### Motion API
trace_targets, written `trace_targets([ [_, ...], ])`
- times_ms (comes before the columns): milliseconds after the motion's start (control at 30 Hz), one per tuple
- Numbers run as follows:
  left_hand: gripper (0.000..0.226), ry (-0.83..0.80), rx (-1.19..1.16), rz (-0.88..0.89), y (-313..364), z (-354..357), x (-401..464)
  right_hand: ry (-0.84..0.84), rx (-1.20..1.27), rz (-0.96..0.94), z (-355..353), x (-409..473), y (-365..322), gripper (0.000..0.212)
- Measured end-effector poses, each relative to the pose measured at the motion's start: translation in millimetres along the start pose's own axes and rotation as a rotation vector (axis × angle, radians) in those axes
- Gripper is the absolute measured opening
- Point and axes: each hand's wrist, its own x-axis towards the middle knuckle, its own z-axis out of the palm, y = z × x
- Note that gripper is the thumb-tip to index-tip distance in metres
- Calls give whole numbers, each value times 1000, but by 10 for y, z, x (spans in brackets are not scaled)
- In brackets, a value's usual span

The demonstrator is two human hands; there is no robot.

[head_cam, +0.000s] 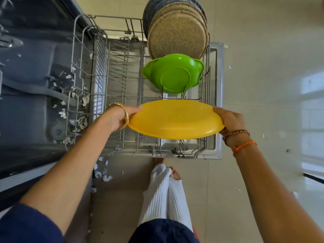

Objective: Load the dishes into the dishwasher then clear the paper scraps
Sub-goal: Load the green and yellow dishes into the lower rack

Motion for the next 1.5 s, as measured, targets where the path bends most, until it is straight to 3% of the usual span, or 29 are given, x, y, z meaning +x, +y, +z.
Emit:
trace_targets([
  [67,37,5,-7,-8,-45,37,16,3,1,13,-12,-29,17,34],
  [167,25,22,-3,0,-13,93,23,57,36,28,-29,-3,-20,33],
  [267,24,22,-28,0,15,121,78,98,107,88,-43,42,-64,16],
  [567,29,154,-62,-14,-51,164,326,108,103,91,167,164,-123,34],
  [900,32,240,-175,52,15,13,385,152,320,118,144,-12,-256,36],
  [1200,32,261,-369,-53,-131,268,551,109,211,197,344,314,-106,29],
  [1400,31,446,-392,-24,-391,345,707,85,121,161,430,412,69,18],
  [1500,38,601,-346,1,-365,376,559,85,210,178,365,304,96,25],
])
